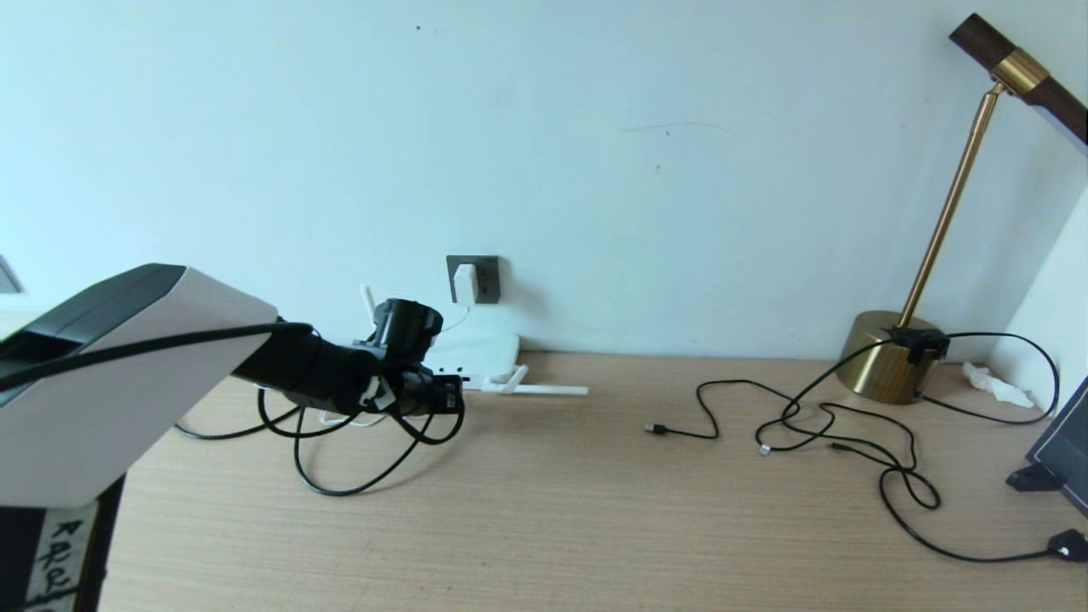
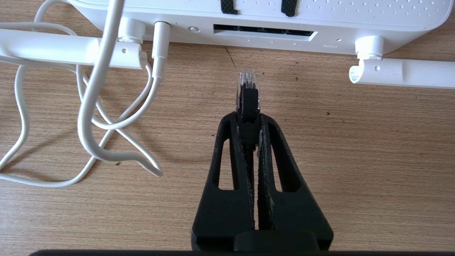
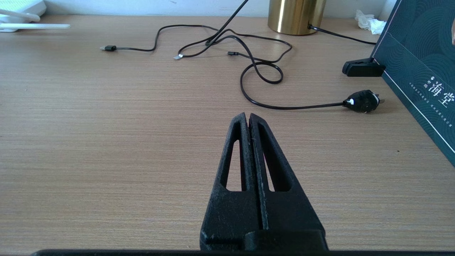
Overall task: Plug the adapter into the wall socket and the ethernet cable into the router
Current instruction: Plug cable into router interface
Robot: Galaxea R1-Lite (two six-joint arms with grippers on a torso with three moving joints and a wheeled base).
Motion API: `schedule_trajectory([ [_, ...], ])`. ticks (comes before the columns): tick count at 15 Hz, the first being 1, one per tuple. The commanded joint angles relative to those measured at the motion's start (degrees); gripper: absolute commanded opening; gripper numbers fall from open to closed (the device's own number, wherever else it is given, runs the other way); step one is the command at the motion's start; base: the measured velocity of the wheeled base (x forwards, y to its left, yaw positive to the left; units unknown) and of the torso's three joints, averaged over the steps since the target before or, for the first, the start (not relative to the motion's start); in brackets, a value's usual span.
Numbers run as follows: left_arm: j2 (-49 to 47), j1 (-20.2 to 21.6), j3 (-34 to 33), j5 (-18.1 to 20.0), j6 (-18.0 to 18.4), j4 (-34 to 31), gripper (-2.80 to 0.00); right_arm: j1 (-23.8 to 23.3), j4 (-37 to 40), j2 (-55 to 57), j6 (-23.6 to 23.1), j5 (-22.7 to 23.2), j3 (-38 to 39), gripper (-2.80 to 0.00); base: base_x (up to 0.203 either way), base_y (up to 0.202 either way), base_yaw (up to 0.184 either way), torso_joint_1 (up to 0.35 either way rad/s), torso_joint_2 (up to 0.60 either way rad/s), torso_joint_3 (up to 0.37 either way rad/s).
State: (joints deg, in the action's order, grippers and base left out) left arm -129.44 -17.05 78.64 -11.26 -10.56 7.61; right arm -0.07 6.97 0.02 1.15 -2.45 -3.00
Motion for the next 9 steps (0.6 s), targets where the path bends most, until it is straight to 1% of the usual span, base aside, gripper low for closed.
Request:
schedule_trajectory([
  [1, -0.08, 0.0, -0.06, -0.07, -0.08, 0.04, -2.8, -0.01, 0.06, 0.06, 0.0, -0.01, 0.01, -2.8, 0.0, 0.0, 0.0, 0.0, 0.0, 0.0],
  [9, -0.2, 0.08, 1.19, -0.07, -0.08, -0.14, -2.8, -0.01, 0.05, 0.06, 0.0, -0.01, 0.01, -2.8, 0.0, 0.0, 0.0, 0.0, 0.0, 0.0],
])
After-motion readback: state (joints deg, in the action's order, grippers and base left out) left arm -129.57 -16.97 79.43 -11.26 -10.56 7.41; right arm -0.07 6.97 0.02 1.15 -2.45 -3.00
